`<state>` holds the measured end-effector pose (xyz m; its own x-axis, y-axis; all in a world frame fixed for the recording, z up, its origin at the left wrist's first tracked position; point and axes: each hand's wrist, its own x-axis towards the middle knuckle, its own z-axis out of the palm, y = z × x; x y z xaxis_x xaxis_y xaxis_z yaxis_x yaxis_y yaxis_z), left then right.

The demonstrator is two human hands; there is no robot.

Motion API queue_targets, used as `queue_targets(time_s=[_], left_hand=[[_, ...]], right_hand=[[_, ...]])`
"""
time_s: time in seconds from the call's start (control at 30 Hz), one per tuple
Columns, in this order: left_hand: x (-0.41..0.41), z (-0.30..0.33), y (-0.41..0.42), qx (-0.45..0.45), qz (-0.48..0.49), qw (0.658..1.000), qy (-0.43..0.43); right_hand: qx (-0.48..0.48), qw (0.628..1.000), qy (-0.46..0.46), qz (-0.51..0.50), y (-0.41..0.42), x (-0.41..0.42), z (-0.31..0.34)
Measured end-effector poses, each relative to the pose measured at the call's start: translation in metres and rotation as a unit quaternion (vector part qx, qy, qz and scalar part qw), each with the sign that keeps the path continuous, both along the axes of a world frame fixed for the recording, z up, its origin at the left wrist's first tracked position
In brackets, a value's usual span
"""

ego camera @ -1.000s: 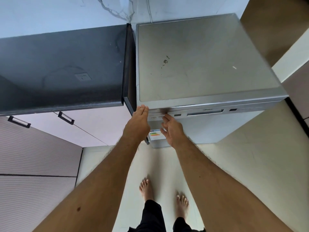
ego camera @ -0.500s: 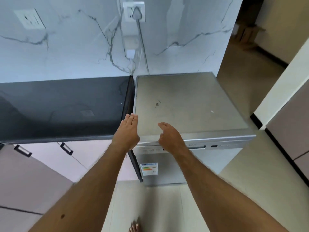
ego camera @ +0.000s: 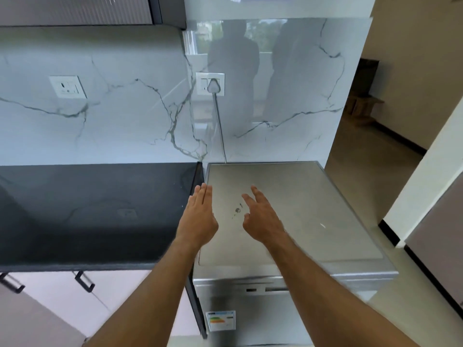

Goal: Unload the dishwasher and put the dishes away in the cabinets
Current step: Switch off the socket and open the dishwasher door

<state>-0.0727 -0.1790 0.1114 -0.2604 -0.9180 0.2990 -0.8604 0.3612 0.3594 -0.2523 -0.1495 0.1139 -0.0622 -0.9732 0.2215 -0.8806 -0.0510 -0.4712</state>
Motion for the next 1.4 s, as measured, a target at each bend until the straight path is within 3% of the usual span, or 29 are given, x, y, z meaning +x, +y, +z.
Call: queue_targets(time_s=[0.37, 0.53, 0.73, 0.93, 1.2, 1.4], left_hand=[[0.011, 0.039, -0.18, -0.053, -0.045, 0.998, -0.003], [0.019, 0.084, -0.255, -0.101, -0.051, 0.992, -0.055], [-0.001, 0.137, -0.321, -0.133, -0.03, 0.99, -0.045], [-0.022, 0.157, -0.37, -0.111, -0.031, 0.993, -0.019], [-0.046, 0.151, -0.427, -0.072, -0.039, 0.993, -0.083], [-0.055, 0.146, -0.445, -0.091, -0.041, 0.992, -0.077]], right_hand=[[-0.036, 0.997, 0.074, -0.012, -0.159, -0.006, 0.056], [-0.05, 0.986, 0.157, -0.008, -0.219, -0.015, 0.09], [-0.07, 0.985, 0.157, -0.005, -0.274, -0.024, 0.121], [-0.048, 0.988, 0.145, 0.009, -0.312, -0.034, 0.103], [0.008, 0.993, 0.117, 0.006, -0.348, -0.052, 0.069], [0.029, 0.993, 0.111, 0.004, -0.358, -0.057, 0.046]])
